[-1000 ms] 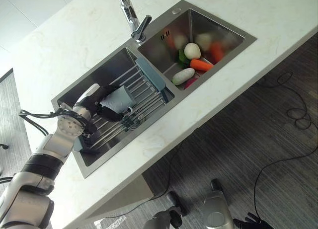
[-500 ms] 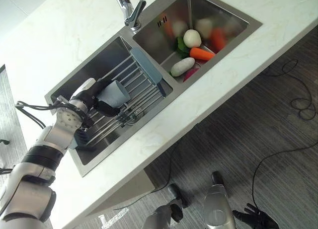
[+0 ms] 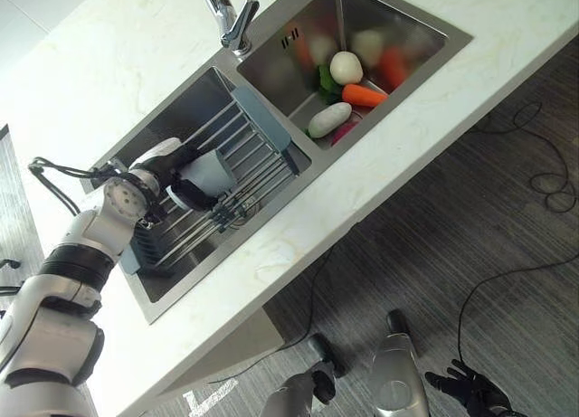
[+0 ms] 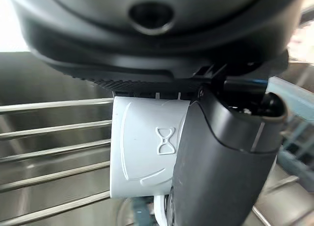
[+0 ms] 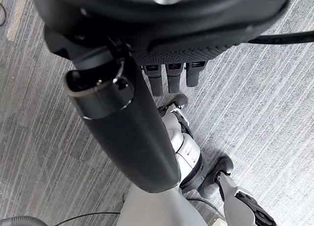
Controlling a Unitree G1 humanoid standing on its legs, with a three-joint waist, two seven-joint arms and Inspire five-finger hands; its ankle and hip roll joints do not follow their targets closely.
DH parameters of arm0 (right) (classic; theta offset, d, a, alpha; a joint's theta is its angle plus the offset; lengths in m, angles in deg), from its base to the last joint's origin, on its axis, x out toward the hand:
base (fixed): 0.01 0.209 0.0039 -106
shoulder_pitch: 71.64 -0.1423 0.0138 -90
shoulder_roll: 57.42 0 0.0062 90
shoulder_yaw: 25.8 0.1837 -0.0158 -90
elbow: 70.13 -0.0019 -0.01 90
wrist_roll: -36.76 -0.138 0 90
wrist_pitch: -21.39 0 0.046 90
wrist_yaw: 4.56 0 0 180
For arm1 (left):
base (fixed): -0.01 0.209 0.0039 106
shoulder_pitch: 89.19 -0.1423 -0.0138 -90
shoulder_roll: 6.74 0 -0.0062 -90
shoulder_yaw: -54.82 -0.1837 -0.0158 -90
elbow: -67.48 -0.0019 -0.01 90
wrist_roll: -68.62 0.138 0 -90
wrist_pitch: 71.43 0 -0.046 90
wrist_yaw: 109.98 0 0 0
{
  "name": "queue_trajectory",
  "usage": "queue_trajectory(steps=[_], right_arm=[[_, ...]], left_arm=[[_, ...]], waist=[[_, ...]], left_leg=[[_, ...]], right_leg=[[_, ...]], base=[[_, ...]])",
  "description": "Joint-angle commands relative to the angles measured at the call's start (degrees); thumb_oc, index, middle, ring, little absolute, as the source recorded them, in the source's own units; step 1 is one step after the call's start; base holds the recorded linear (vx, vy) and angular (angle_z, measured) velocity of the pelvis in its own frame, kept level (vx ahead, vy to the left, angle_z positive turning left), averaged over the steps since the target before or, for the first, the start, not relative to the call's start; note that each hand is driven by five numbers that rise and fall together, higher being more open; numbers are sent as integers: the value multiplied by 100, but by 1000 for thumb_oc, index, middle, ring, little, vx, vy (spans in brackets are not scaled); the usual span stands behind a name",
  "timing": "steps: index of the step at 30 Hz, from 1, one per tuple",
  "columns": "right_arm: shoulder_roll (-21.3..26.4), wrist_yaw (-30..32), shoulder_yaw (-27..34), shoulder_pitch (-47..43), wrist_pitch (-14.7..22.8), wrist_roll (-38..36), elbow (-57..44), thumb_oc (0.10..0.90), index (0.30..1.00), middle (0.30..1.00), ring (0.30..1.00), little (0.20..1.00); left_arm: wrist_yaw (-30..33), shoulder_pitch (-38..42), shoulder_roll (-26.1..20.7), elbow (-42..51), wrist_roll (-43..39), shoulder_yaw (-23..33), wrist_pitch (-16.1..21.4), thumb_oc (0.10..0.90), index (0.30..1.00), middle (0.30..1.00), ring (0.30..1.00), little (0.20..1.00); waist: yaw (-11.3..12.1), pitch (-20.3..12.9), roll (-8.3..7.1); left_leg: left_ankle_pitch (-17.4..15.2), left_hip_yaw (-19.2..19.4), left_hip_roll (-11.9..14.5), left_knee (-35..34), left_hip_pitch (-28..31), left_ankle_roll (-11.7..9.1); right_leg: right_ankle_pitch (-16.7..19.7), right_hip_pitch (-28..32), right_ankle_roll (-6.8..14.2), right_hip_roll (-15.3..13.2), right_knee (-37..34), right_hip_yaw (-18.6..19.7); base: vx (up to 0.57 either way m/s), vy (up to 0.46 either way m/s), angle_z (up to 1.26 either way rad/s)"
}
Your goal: Place the dishes in the dishwasher.
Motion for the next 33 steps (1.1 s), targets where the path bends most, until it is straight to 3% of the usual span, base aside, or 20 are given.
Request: queue_trajectory(steps=[1, 8, 15, 23, 26, 28, 29, 33], right_arm=[[132, -64, -111, 311, 218, -178, -43, 800, 900, 900, 900, 900], [-26, -39, -52, 398, 281, -132, 129, 800, 900, 900, 900, 900], [-230, -32, 67, 493, 391, -43, 677, 800, 900, 900, 900, 900], [-417, -157, 158, 364, 344, 113, 1204, 800, 900, 900, 900, 900], [-495, -504, 22, 249, 309, 459, 1156, 800, 900, 900, 900, 900], [-577, -743, -292, 92, 98, 1012, 1101, 800, 900, 900, 900, 900], [-539, -777, -386, 59, 30, 1143, 1055, 800, 900, 900, 900, 900], [-379, -732, -506, -39, 30, 1196, 1062, 800, 900, 900, 900, 900]], left_arm=[[402, 62, -405, 217, 95, 199, 214, 400, 300, 300, 300, 300], [1080, 43, -640, 640, 273, 516, 352, 400, 300, 300, 300, 300], [2724, 205, -1378, 1195, 626, 831, 359, 400, 300, 300, 300, 300], [3201, 73, -2055, 1458, 171, 1435, 633, 400, 300, 300, 300, 300], [3234, -465, -2218, 1735, 238, 2026, 528, 400, 300, 300, 300, 300], [3385, -1875, -2309, 1883, 226, 3287, 577, 400, 300, 300, 300, 300], [3400, -2561, -2220, 1974, 162, 3864, 687, 400, 300, 300, 300, 300], [3503, -3705, -1901, 2281, 131, 4697, 786, 400, 300, 300, 300, 300]], waist=[[-2, -477, -41], [130, -776, -90], [324, -1267, -143], [674, -1561, -355], [947, -1614, -464], [1400, -1697, -512], [1514, -1679, -486], [1820, -1564, -424]], left_leg=[[-1386, -745, 219, 1233, -463, -247], [-1425, -721, 305, 1233, -258, -263], [-1518, -609, 467, 1233, 66, -293], [-1657, -787, 499, 1233, 330, -240], [-1656, -1025, 474, 1233, 425, -220], [-1538, -1177, 573, 1233, 377, -310], [-1334, -1233, 653, 1233, 222, -410], [-1079, -1530, 785, 1233, -181, -592]], right_leg=[[-112, -453, 403, -203, 15, -259], [-201, -184, 400, -210, 15, -432], [-395, 260, 392, -208, 15, -711], [-562, 689, 311, -90, 15, -925], [-643, 851, 229, -12, 15, -1024], [-743, 993, 124, -9, 15, -1437], [-737, 1016, 82, 7, 15, -1619], [-853, 1128, 26, -54, 15, -2089]], base=[[5, -18, 10], [13, -18, 11], [16, -14, 12], [-7, -62, 11], [-9, -127, 22], [-22, -140, 59], [-89, -35, 72], [-184, 119, 108]])
